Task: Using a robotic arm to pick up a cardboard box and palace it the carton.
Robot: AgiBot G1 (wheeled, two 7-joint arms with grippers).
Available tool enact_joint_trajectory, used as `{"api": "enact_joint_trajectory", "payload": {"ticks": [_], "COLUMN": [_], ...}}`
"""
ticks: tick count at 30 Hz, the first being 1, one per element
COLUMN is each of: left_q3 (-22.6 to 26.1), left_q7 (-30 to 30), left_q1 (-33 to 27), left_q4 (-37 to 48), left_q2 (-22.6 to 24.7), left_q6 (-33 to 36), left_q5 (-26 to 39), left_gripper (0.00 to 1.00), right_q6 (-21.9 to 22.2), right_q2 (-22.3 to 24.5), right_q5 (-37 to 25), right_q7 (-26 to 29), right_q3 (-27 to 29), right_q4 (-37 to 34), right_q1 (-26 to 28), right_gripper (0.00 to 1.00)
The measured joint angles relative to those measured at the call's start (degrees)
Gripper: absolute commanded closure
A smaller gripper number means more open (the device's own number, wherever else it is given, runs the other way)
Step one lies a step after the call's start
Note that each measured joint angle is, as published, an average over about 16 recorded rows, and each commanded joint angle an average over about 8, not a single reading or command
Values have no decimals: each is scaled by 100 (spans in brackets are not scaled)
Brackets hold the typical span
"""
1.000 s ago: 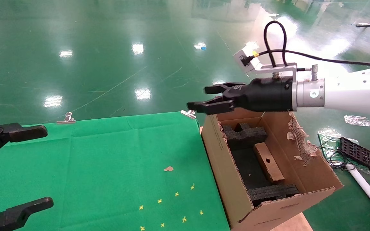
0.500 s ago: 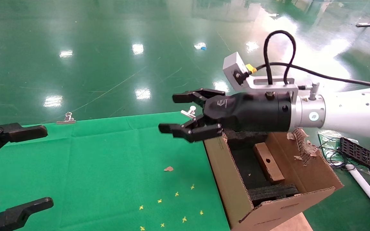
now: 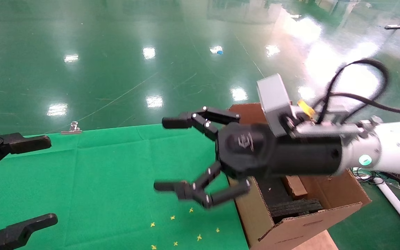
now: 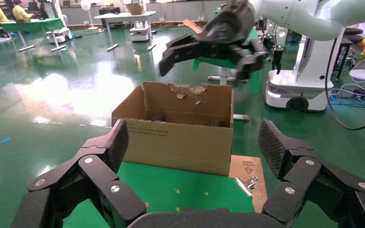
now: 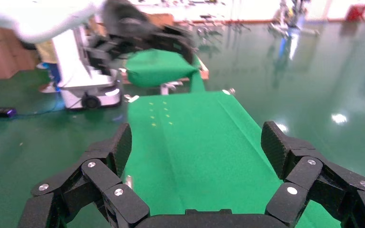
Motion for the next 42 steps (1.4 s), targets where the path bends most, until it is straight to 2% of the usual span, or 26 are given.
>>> {"api": "enact_joint_trajectory", "payload": {"ticks": [6, 12, 42], "left_q3": [1, 2, 1], "left_q7": [1, 1, 1], "left_q1": [0, 1, 1], "left_q4": [1, 1, 1], "left_q2": [-1, -1, -1], "left_q6": [-1, -2, -2], "left_q5": [-1, -2, -2], "left_gripper": [0, 0, 0], "right_q6": [-119, -153, -101], "right_q2": [37, 49, 33], "right_q5": [141, 184, 115], "right_q7": [-128, -162, -121], "right_q3": [372, 479, 316], "right_q4": [355, 456, 304], "right_q1": [-336, -433, -286], "right_gripper": [0, 0, 0]}}
